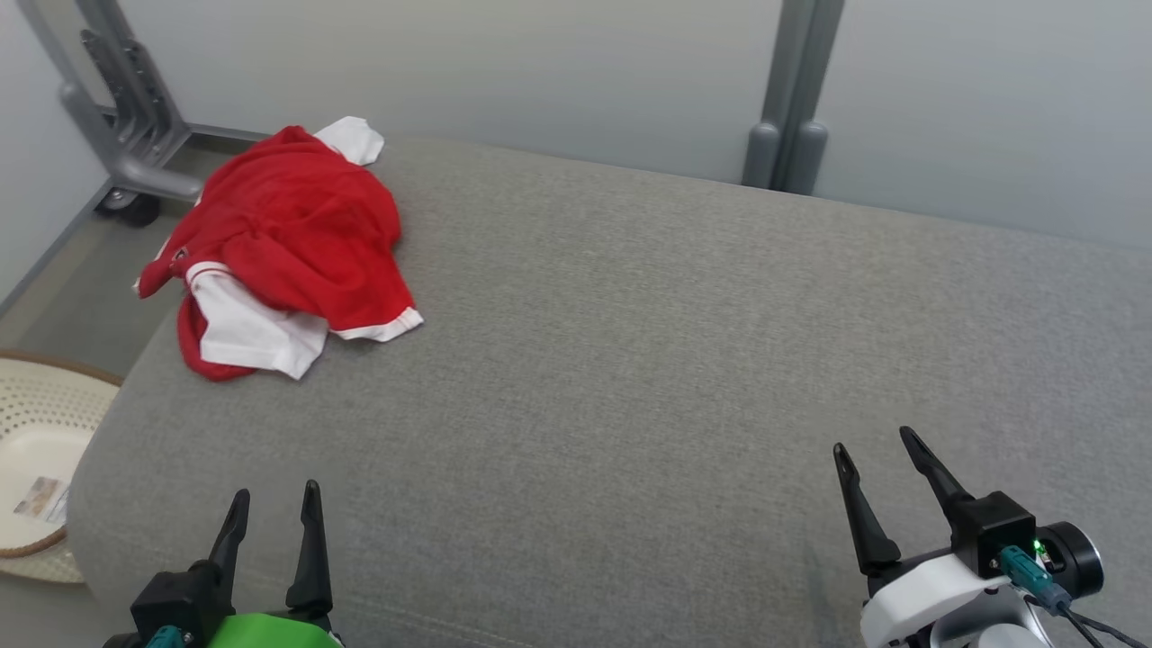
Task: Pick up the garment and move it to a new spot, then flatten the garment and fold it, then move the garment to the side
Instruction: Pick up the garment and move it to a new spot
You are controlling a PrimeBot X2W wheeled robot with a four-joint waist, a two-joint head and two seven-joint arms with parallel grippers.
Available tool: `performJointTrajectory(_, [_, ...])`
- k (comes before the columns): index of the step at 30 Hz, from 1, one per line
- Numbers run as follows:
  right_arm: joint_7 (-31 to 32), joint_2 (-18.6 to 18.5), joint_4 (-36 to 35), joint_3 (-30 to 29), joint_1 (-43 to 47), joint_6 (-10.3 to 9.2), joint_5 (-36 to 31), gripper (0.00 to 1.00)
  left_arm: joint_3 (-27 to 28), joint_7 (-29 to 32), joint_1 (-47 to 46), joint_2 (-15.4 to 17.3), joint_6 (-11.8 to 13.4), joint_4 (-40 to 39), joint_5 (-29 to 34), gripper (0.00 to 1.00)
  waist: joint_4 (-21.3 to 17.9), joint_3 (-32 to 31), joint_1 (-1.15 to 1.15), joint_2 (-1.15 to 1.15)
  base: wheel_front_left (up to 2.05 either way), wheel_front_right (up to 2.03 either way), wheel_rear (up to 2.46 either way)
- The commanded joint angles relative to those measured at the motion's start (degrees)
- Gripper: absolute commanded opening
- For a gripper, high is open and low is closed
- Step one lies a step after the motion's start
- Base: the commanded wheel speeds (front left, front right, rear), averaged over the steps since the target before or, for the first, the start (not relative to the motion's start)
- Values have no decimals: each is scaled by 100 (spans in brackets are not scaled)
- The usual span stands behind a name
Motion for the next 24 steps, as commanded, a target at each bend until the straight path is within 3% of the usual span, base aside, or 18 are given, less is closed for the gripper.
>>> performJointTrajectory(1, [-20, -17, 11, 31, -72, -4, 44, 100, 23, -2, 48, 35, -18, -32, 24, 100, 633, -106, 0, 0, 0, 0, 0])
performJointTrajectory(8, [-20, -26, 103, 369, -220, -4, 94, 100, 117, -2, 106, 26, -18, -54, -26, 100, 916, -125, 0, 0, 0, 0, 0])
performJointTrajectory(15, [-20, -123, 67, 481, -292, -4, 121, 100, 129, -2, -23, -16, -18, -72, -187, 100, 863, -5, 0, 0, 0, 0, 0])
performJointTrajectory(22, [-20, -459, -143, 540, -740, -4, 43, 100, -126, 74, -1102, -34, -18, 306, -812, 100, 691, 884, 0, 0, 0, 0, 0])
performJointTrajectory(24, [-20, -573, -198, 569, -931, -4, 27, 100, -164, 283, -1620, -41, -18, 472, -1257, 100, 635, 1230, 0, 0, 0, 0, 0])
